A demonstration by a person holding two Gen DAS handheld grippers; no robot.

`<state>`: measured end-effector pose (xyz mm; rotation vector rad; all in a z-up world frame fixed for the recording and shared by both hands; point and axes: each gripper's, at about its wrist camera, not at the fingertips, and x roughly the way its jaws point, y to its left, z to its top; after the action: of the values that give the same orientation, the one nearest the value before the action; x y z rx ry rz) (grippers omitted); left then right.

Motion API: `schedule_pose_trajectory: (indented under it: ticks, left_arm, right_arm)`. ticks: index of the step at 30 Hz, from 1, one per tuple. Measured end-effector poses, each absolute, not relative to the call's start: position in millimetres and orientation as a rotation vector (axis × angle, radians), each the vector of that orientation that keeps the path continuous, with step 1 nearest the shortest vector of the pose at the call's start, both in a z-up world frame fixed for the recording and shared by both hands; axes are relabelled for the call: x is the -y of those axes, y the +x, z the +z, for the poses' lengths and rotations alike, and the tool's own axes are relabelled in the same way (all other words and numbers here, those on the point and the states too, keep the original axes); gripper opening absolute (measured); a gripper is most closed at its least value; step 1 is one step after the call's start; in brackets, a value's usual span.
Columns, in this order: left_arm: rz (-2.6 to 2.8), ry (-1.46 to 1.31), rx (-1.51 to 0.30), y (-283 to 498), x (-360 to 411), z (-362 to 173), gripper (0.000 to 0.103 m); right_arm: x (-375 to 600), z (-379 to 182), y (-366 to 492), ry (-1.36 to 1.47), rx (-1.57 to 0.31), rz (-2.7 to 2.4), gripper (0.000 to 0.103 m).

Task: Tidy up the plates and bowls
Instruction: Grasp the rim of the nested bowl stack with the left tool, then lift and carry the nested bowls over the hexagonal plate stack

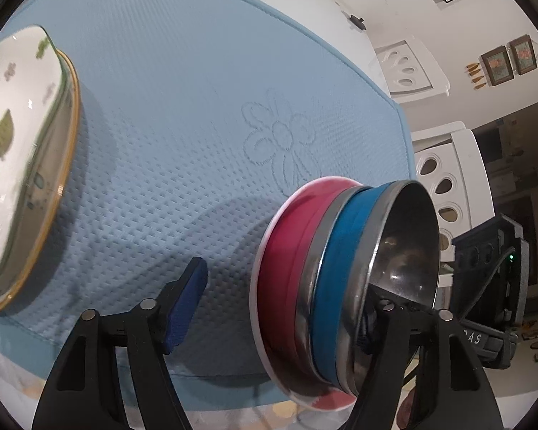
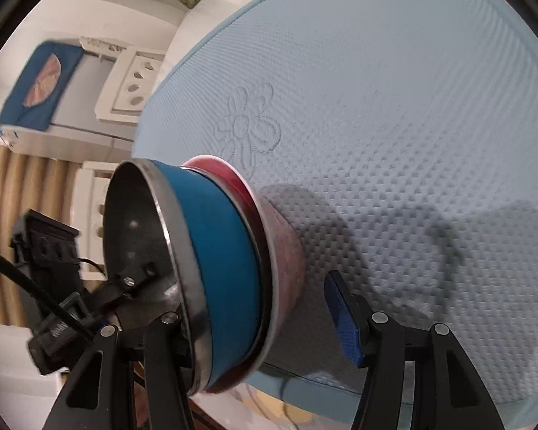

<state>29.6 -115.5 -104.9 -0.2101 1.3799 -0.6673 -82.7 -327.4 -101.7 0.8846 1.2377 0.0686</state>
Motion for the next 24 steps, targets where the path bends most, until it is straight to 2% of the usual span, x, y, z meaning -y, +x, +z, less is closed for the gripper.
schedule_pose_trajectory:
  ticks: [4, 14, 24]
  left_arm:
    - [-0.728, -0.297, -1.405, 29, 117, -113, 0.049]
    - [-0.725, -0.185, -1.321, 16, 128, -100, 0.048]
    - [-0.746, -0.198, -1.281, 22, 114, -84, 0.046]
  right_arm:
    - [327, -108, -83, 0.952, -1.223, 0.085, 0.055]
    - [303, -91, -77, 0.818, -1.195, 0.024, 0.053]
    - [292, -74, -67, 0.733, -1.180, -0.006, 0.053]
